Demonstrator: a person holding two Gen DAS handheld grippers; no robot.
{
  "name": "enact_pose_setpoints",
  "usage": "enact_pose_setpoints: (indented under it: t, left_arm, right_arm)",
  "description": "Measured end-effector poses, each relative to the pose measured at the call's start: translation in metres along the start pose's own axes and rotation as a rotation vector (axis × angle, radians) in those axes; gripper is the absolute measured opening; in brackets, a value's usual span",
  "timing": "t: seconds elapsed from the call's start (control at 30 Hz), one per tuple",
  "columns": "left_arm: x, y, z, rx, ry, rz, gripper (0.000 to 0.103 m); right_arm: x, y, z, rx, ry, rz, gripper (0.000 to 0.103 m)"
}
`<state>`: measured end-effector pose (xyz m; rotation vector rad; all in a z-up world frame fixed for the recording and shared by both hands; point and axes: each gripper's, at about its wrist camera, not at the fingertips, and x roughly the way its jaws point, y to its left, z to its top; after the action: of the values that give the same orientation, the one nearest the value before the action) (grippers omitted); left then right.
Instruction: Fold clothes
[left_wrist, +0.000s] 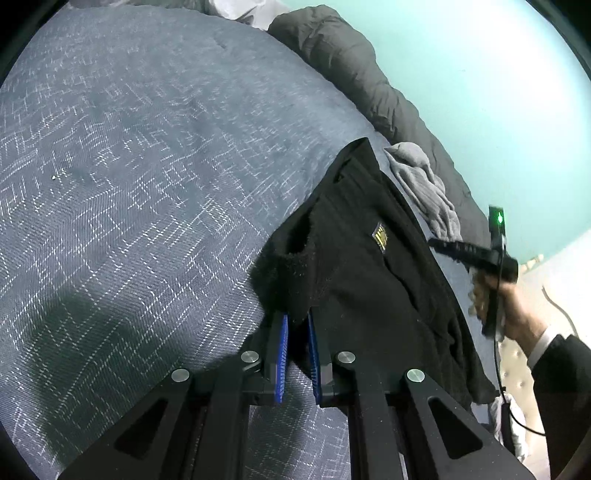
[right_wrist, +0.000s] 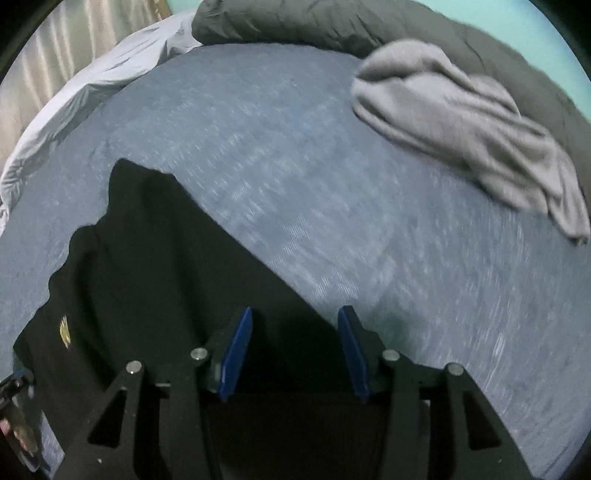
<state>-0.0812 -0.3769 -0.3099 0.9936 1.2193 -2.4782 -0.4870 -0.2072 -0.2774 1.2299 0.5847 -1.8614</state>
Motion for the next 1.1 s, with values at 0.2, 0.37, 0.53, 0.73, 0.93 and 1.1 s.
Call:
enact_pose_setpoints:
  t: [0.2,0.37,0.53,0.73,0.93,1.1]
  left_arm:
    - [0.001,-0.001,0.0,0.007,0.001,0.01,0.011]
    - [0.002,0.0,0.0,0.012,0.003,0.015,0.011]
    - [0.002,-0.001,0.0,0.014,0.003,0.018,0.011]
    - [0.003,-0.001,0.001,0.017,0.004,0.022,0.011]
    - [0.002,0.0,0.001,0.015,0.005,0.018,0.011]
    - [0.001,0.0,0.001,0.005,0.004,0.016,0.011]
  right_arm:
    - [0.013,-0.004,-0.017,0.005,0.009,0.024,0.015]
    - [0.012,0.001,-0.019,-0.01,-0.029,0.001,0.003]
    - [-0.003,-0.009,-0.01,0.071,-0.136,-0.081,0.002]
    - [0.004,-0.016,0.001,0.106,-0.095,-0.157,0.002]
    - [-0.024,-0.041,-0.015,0.163,-0.177,-0.107,0.007]
    - [-0.059,-0.079,-0.061,0.213,-0.154,-0.048,0.043]
